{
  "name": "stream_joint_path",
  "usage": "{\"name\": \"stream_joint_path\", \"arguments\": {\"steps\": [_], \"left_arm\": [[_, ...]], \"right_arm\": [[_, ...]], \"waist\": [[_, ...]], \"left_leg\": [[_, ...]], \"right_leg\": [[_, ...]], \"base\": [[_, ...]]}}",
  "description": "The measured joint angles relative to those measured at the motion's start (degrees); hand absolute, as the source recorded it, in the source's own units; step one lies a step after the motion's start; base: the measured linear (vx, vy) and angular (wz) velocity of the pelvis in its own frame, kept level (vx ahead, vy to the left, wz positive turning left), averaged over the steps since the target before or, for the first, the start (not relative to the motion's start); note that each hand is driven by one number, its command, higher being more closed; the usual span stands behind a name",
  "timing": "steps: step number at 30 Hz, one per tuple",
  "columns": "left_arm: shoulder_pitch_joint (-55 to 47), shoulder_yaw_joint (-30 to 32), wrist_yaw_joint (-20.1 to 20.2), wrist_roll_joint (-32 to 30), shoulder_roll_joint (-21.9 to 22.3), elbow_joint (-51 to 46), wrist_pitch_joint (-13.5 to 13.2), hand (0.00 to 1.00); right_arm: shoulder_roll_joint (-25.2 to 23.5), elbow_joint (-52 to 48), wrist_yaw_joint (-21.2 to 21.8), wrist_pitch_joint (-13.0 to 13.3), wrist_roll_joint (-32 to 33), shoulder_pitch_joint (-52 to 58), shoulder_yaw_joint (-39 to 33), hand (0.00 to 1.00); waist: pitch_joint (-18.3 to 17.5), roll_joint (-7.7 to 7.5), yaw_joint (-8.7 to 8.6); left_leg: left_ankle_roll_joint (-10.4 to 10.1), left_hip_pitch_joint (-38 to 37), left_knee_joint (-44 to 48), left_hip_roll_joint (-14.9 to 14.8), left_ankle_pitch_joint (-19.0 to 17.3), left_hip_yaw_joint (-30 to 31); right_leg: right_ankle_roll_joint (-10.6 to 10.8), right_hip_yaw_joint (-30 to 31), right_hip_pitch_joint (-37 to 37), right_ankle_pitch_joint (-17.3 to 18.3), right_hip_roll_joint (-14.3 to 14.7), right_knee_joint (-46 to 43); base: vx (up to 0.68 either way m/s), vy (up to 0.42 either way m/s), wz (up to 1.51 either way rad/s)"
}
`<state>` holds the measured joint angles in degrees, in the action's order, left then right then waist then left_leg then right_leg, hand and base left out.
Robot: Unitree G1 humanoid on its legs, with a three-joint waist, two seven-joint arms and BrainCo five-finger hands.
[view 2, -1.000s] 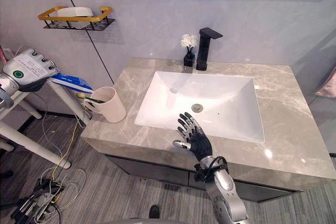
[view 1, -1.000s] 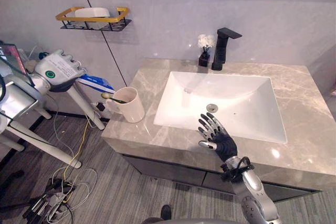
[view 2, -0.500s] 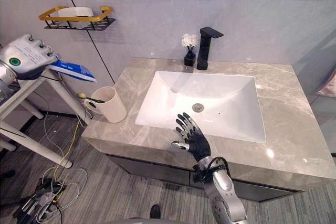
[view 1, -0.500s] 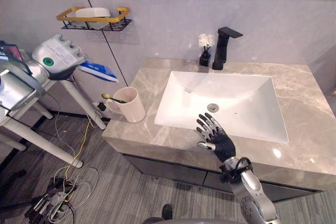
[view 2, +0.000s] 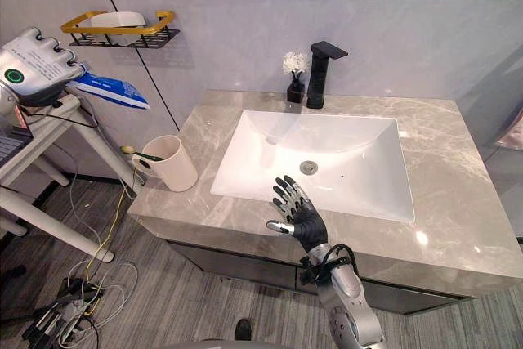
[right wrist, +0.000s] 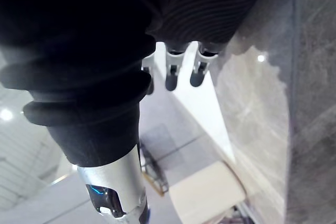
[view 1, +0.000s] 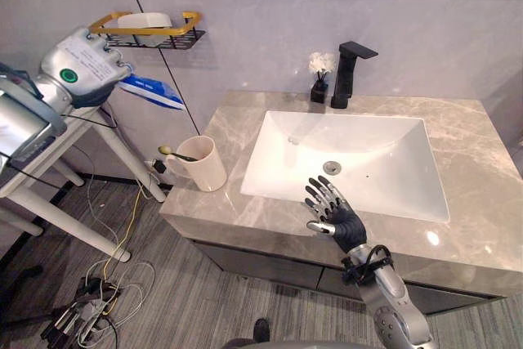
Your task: Organize washtable
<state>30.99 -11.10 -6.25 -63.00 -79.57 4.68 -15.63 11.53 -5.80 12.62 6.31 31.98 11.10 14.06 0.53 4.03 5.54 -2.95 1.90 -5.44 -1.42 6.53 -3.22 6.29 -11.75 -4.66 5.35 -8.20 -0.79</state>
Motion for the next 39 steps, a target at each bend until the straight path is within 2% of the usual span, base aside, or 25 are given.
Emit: {"name": "stream_joint_path", "arguments": {"steps": [11, 39], "left_arm": [[-9.55, 0.11, -0.16, 0.05, 0.04, -2.55, -1.40, 1.00], [-9.86, 0.20, -0.12, 1.46, 0.11, -3.14, -2.25, 1.00]], "right_arm": [[0.15, 0.06, 0.01, 0.02, -0.01, -0.08, 0.02, 0.00], [0.19, 0.57, 0.03, -0.09, 0.06, -0.68, 0.47, 0.00]], "waist": [[-0.02, 0.08, 0.00], [0.03, -0.12, -0.17]], "left_leg": [[0.00, 0.00, 0.00, 0.01, 0.00, 0.00], [-0.06, -0.03, 0.00, 0.02, -0.04, 0.04]], "right_leg": [[0.00, -0.02, 0.00, 0.00, -0.01, 0.01], [0.00, -0.13, 0.00, -0.01, -0.03, -0.10]], "base": [[0.00, 0.000, 0.00], [0.00, 0.000, 0.00]]}}
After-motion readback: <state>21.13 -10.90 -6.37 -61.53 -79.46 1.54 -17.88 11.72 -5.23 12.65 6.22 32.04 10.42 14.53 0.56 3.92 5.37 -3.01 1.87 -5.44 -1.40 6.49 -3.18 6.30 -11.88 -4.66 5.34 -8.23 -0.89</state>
